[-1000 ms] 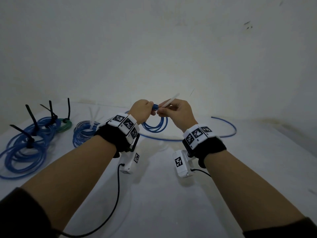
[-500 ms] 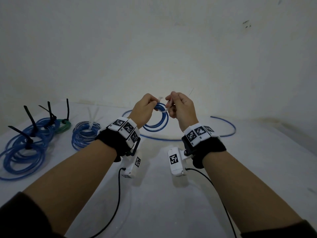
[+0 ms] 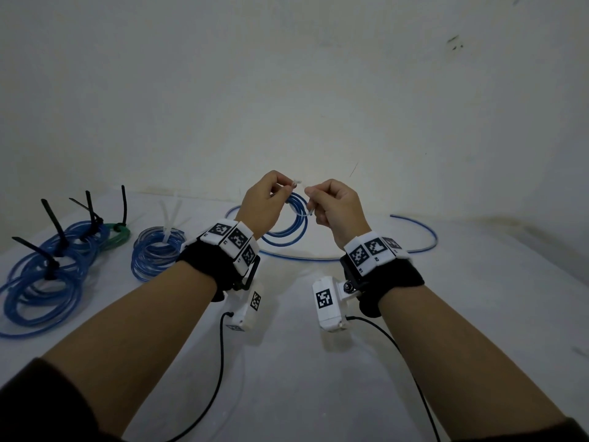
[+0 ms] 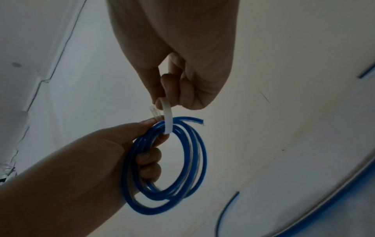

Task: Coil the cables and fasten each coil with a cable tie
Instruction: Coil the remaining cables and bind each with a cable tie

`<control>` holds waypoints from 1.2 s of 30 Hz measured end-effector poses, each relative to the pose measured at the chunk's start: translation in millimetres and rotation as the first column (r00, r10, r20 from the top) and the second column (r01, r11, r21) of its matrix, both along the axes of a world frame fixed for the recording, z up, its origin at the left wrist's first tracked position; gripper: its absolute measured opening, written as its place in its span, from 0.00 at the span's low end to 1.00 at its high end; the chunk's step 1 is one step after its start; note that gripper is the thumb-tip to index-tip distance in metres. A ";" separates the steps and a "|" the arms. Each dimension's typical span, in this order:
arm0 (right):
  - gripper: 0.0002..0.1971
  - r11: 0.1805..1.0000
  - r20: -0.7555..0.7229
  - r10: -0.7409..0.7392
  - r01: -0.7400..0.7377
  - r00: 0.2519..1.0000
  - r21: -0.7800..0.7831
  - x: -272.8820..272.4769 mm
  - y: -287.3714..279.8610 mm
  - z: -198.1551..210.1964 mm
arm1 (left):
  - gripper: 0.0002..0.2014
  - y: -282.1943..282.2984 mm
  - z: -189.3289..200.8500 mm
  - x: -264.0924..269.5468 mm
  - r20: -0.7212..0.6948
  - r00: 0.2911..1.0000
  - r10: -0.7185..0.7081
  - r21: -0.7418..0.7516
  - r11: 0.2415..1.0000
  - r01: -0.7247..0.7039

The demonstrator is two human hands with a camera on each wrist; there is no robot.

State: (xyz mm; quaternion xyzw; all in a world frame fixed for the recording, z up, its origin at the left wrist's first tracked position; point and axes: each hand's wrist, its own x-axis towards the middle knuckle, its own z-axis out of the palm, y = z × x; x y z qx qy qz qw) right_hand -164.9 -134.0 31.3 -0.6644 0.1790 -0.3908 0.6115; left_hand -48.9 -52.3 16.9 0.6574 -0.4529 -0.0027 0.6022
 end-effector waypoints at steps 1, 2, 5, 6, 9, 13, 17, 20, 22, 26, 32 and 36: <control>0.03 1.000 -0.003 0.001 -0.001 1.000 -0.011 -0.1 0.4 -0.6 | 0.03 -0.2 -0.4 -0.4 0.002 1.000 -0.001 0.001 1.000 0.001; 0.02 1.000 -0.006 -0.001 0.000 1.000 -0.021 -0.2 1.2 -0.8 | 0.04 -0.5 -0.7 -0.9 0.007 1.000 -0.002 0.002 1.000 0.002; 0.03 1.000 -0.007 -0.007 0.007 1.000 -0.026 -0.6 2.3 -1.0 | 0.04 -1.2 -1.4 -3.3 0.033 0.999 -0.003 0.006 1.000 0.002; 0.03 1.000 -0.004 -0.007 0.007 1.000 -0.023 -0.6 2.6 -0.9 | 0.04 -1.0 -1.5 -3.8 0.041 0.999 -0.003 0.008 1.000 0.003; 0.02 1.000 0.007 -0.004 0.004 1.000 -0.015 -1.6 2.4 -1.1 | 0.05 -0.3 -1.7 -4.4 0.072 0.997 -0.006 0.027 1.000 0.004; 0.05 1.000 0.007 0.003 -0.003 1.000 -0.011 -2.3 1.5 -2.7 | 0.04 0.6 -1.7 -5.6 0.112 0.994 0.002 0.046 0.999 -0.007; 0.06 1.000 0.001 0.002 -0.002 1.000 -0.011 -2.8 1.7 -3.6 | 0.04 0.8 -0.4 -6.3 0.153 0.988 0.020 0.073 0.997 -0.031; 0.06 1.000 0.000 -0.006 0.006 1.000 -0.002 -4.0 1.2 -3.3 | 0.04 1.2 1.3 -6.9 0.185 0.982 0.036 0.087 0.995 -0.053; 0.05 1.000 0.001 -0.005 0.005 1.000 -0.003 -4.9 1.3 -3.1 | 0.05 1.4 2.1 -7.6 0.193 0.980 0.042 0.093 0.994 -0.060; 0.04 1.000 -0.006 -0.006 0.006 1.000 -0.011 -5.5 0.9 -2.4 | 0.04 2.1 2.5 -9.0 0.209 0.977 0.048 0.102 0.992 -0.070; 0.05 1.000 -0.063 0.022 -0.021 0.998 0.004 -3.7 -0.5 -1.5 | 0.03 3.8 1.5 -7.8 0.399 0.913 0.088 0.128 0.980 -0.150; 0.09 0.994 -0.040 0.040 -0.035 0.998 0.107 -3.7 -2.7 0.1 | 0.04 4.9 0.7 -8.9 0.519 0.849 0.100 0.126 0.973 -0.192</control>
